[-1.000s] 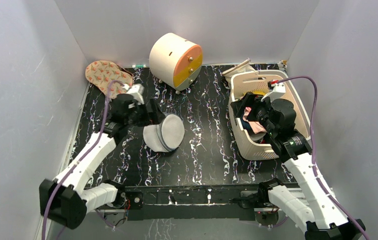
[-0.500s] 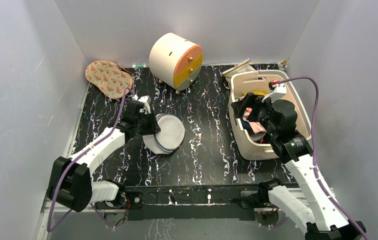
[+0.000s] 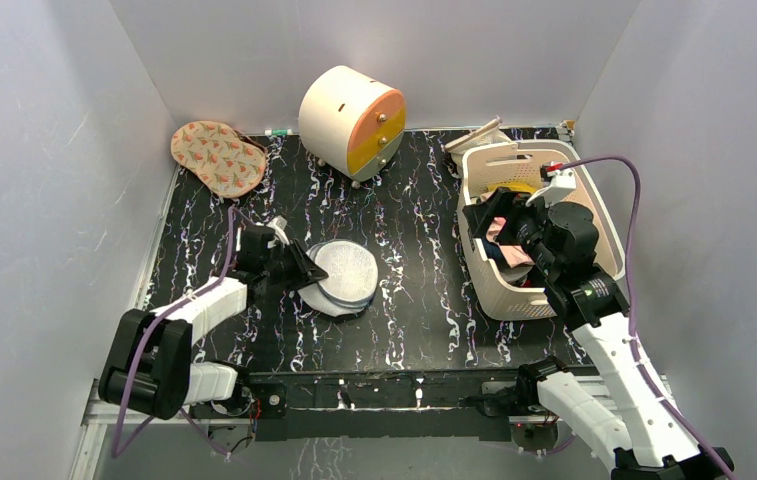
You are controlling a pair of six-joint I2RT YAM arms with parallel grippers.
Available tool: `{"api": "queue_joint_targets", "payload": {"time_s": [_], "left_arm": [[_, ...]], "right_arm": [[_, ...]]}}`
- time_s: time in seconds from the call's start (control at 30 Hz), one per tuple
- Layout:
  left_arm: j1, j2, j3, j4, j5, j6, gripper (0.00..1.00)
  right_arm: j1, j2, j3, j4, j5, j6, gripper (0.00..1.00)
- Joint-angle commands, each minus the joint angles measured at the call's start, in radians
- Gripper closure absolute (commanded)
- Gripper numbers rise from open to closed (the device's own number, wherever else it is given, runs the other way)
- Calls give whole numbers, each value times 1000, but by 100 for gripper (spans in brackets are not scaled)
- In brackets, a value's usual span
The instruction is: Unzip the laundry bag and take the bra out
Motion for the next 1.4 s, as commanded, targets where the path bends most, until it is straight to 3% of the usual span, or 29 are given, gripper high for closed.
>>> {"api": "queue_joint_targets", "payload": {"time_s": [0.0,0.07,0.33,0.53,0.77,1.13,1.37], "left_arm": [[7,-76,11,0,19,8,74],[5,-98,50,-69,4,56,63],[7,-238,154,-316,-106,166,3],[8,-361,189,-453,-301,151,2],[8,-489,344,-523,-531,205,2],[7,-481,817,-402,-447,492,2],[8,-550,863,-374,-339,533,2]], "right_arm": [[-2,-10,17,39,5,-8,11],[-2,-19,17,39,18,-13,11],[-2,-15,15,31,17,-22,11],[-2,-4,25,41,32,-51,10],[-3,-7,13,44,44,-52,5],[-2,-74,118,58,-76,-138,2],[-2,-127,172,55,-56,-156,2]]}}
